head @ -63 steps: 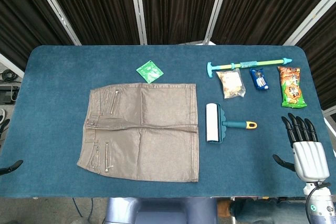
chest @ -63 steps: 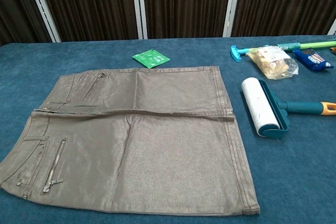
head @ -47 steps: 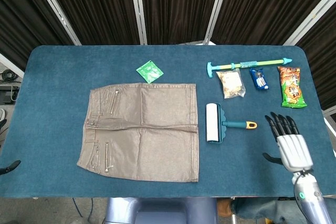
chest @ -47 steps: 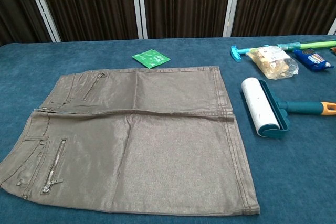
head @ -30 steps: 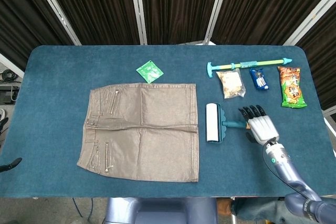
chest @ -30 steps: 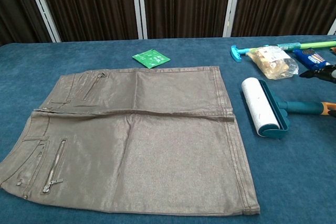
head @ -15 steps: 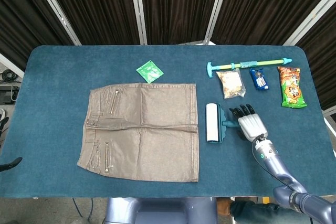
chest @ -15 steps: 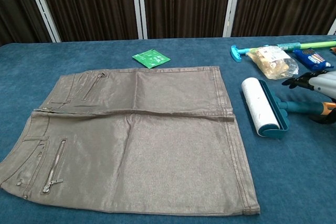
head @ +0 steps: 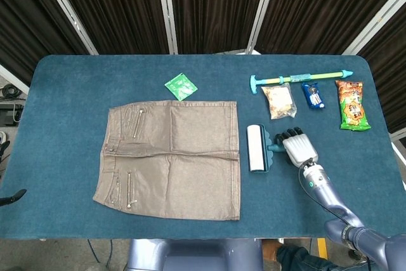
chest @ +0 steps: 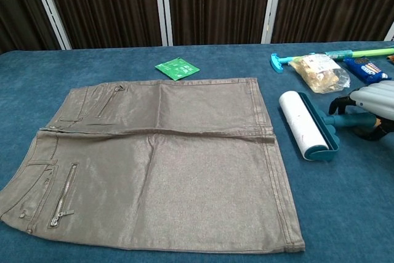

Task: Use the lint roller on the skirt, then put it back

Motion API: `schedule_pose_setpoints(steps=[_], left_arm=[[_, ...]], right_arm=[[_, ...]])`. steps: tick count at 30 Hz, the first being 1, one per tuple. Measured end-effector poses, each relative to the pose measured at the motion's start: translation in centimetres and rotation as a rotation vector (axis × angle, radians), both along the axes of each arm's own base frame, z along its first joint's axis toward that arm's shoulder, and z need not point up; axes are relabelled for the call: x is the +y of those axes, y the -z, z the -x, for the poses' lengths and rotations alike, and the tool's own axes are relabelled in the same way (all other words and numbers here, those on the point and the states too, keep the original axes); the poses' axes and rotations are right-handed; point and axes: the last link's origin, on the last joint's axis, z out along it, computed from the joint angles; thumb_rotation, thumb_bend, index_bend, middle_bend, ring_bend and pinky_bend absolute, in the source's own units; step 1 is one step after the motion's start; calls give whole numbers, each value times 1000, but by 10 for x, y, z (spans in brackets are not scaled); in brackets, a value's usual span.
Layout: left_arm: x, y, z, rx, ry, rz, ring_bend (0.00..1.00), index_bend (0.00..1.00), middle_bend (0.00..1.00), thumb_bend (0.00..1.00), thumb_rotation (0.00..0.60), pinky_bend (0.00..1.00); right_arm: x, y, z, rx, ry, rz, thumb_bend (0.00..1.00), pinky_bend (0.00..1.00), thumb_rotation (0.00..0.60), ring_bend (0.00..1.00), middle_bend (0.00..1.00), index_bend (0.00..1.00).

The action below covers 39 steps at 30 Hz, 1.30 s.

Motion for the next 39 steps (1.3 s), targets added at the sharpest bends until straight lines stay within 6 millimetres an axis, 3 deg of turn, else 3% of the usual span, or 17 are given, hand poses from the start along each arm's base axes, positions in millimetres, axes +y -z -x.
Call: schedule_pose_setpoints(steps=[3, 6, 19, 28, 32, 39], left_arm=[[0, 0, 1, 1, -3, 2, 0, 0, 0, 0, 600, 0], [1, 1, 1, 0, -4, 4, 0, 0, 0, 0, 600, 0], [-2, -2, -4, -24, 24, 9, 0, 0, 0, 0, 600, 0], [-5, -2, -7, -34, 42, 23, 0, 0, 0, 0, 600, 0], [-5, -3, -6, -38, 39, 23, 0, 0, 0, 0, 600, 0], [-2, -7, -1, -43, 23, 16, 0, 0, 0, 0, 600, 0]], right_arm=[[-1, -1, -2, -1, -31, 11, 770, 430, 600, 380, 514, 419], [-1, -4, -6, -23, -70, 18, 836, 434, 600, 386, 520, 427], [10, -33, -46, -119, -249, 19, 883, 435, 600, 385, 519, 427], [32, -26, -118, -68, -452, -59, 910, 435, 600, 385, 520, 427], [42, -12, -152, 7, -540, -111, 913, 437, 600, 386, 519, 426], [52, 21, -194, 97, -635, -200, 923, 439, 600, 388, 520, 426]])
